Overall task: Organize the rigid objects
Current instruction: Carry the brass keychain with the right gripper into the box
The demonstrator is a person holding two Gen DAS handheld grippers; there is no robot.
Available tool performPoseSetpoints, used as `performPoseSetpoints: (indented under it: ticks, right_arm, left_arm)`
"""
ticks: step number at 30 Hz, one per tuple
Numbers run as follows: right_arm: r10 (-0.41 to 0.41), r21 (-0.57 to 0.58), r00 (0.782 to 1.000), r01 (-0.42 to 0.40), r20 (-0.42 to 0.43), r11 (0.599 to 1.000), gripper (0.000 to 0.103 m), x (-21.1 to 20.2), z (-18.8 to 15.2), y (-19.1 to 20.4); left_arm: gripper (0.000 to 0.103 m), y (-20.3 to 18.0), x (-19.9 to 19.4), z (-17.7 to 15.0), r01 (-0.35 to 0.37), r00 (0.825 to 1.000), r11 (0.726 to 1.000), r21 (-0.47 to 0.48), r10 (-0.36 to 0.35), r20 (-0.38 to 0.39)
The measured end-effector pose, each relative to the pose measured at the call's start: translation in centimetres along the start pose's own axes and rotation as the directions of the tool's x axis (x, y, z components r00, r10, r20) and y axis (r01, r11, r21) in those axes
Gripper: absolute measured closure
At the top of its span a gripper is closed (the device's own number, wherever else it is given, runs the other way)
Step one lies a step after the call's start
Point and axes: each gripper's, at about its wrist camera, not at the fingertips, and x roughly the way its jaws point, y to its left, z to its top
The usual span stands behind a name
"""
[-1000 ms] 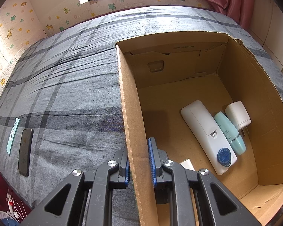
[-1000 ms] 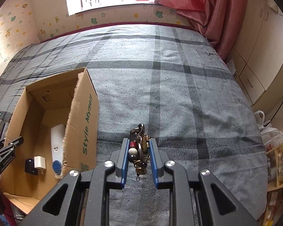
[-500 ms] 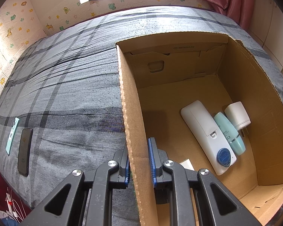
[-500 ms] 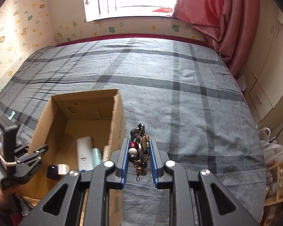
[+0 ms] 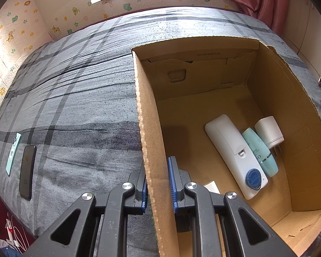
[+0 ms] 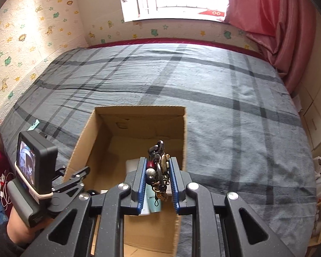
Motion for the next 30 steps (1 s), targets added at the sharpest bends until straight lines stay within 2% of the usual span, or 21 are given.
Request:
performPoseSetpoints:
  ticks: [12, 30]
  right_arm:
    - [0.012, -0.067, 0.996, -0.018, -0.09, 0.998, 0.082, 4.8, -1.3, 3.9]
    - [-0.032, -0.086, 0.966, 0.01, -0.257, 0.996, 0.082, 11.4, -3.3, 4.6]
  left_arm:
    - [0.085, 0.0, 0.1, 0.0, 0.0, 1.0, 1.0, 0.001, 0.0, 0.0]
    - [0.085, 0.0, 0.1, -0.1, 0.003, 1.0, 1.0, 0.0, -0.003, 0.002]
